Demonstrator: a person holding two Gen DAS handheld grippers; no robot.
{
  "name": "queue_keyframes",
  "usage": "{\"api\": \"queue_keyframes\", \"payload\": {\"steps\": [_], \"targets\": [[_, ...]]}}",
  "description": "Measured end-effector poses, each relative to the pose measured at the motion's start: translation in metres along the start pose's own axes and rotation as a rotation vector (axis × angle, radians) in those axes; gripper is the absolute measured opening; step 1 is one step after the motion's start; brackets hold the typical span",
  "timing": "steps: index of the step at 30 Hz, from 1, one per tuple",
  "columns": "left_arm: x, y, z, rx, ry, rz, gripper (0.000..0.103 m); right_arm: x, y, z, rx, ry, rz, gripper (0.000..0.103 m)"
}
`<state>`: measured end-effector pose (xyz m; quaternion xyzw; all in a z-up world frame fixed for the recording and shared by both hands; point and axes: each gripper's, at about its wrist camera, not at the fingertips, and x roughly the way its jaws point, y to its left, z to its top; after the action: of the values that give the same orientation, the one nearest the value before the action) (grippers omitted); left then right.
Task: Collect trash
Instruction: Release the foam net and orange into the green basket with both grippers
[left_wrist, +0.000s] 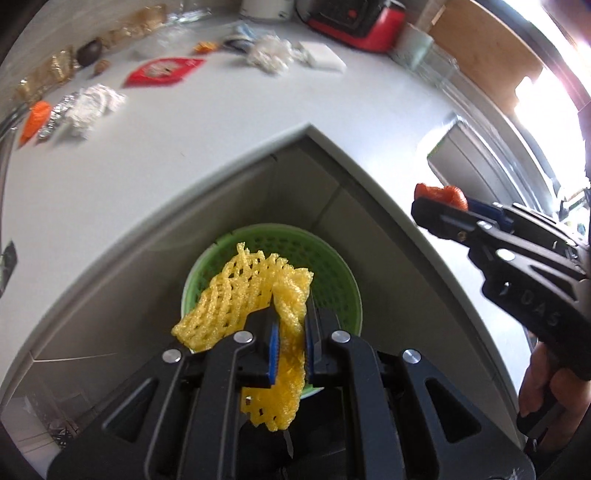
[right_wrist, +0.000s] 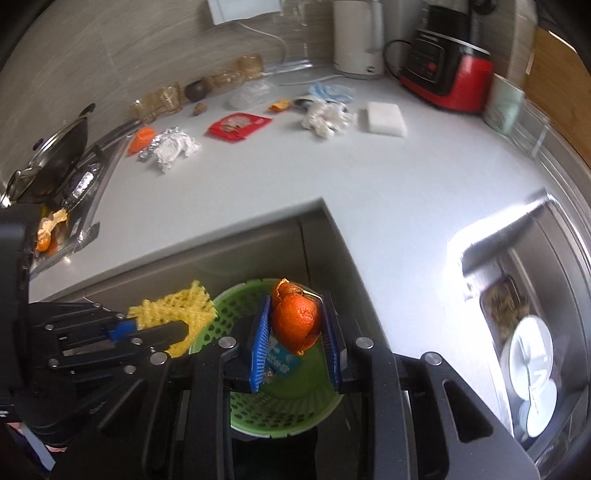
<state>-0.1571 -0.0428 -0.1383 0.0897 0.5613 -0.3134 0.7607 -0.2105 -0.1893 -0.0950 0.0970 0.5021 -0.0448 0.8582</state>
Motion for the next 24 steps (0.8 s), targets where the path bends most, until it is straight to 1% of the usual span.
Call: {"api": "queue_keyframes", "payload": {"steps": [1,2,4,8,24], "targets": [[0.001,-0.003,-0.002,0.006,0.007,-0.001,0.020,-0.002,-0.002,-0.003,0.007,-0.001,-0.001,0.027],[0.001,-0.005,-0.003,0.010,0.007,0.001,0.032,-0.004,-0.004,-0.004,0.012,-0.002,-0.003,0.027],[0.000,-0.009,-0.005,0.016,-0.007,0.011,0.043,-0.006,-0.006,-0.006,0.017,-0.004,-0.008,0.027],[-0.005,-0.015,-0.005,0.031,-0.024,0.017,0.051,-0.010,-0.008,-0.009,0.017,-0.010,-0.012,0.027],[-0.003,-0.025,0.001,0.036,-0.023,0.026,0.066,-0.017,-0.011,-0.009,0.007,-0.013,-0.016,0.028]]}}
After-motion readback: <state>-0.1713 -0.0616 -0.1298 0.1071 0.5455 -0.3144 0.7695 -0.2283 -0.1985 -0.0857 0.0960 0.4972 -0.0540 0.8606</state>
